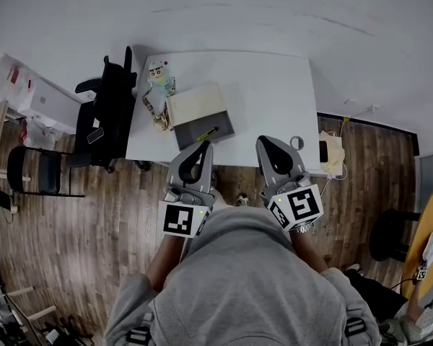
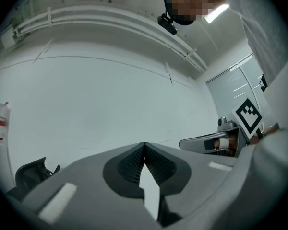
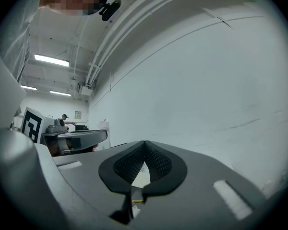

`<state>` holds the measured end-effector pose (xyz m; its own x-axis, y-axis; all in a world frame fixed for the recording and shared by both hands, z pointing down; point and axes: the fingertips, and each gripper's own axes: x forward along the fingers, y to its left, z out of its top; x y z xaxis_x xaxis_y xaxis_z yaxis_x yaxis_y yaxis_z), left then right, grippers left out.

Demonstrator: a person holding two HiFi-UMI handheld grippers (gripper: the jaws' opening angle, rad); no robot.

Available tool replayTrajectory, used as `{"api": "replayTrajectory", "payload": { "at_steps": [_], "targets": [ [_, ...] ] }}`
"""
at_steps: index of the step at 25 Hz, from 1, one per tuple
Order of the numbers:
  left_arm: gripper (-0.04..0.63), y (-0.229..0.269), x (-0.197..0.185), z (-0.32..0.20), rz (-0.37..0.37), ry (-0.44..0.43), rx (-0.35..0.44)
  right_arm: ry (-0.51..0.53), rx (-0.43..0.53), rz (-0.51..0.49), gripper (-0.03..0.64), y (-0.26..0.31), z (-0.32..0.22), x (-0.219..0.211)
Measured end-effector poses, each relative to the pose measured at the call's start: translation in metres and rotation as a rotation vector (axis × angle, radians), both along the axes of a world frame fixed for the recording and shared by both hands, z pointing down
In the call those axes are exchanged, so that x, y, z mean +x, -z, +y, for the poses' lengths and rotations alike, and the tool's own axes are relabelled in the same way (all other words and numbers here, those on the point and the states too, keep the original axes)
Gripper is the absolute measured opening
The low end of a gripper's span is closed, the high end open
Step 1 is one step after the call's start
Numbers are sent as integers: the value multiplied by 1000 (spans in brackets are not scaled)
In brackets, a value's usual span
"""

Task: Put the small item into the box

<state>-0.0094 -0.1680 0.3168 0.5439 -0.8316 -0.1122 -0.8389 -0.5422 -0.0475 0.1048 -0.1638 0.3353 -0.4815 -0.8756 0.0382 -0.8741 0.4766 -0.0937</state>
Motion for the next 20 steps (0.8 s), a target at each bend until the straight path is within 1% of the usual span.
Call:
{"api": "replayTrajectory", "payload": {
  "at_steps": [8, 14, 17, 20],
  "targets": [
    [2, -16, 5, 4, -27, -2, -57, 10, -13, 2, 15, -7, -1, 2],
    [3, -12, 5, 1, -5, 16, -25, 16, -12, 1, 15, -8, -3, 4],
    [3, -14, 3, 0, -11, 22, -37, 19, -12, 7, 15, -8, -5, 3],
    [3, -14, 3, -2, -10, 24, -32, 20, -11, 12, 15, -8, -6, 3]
  ]
}}
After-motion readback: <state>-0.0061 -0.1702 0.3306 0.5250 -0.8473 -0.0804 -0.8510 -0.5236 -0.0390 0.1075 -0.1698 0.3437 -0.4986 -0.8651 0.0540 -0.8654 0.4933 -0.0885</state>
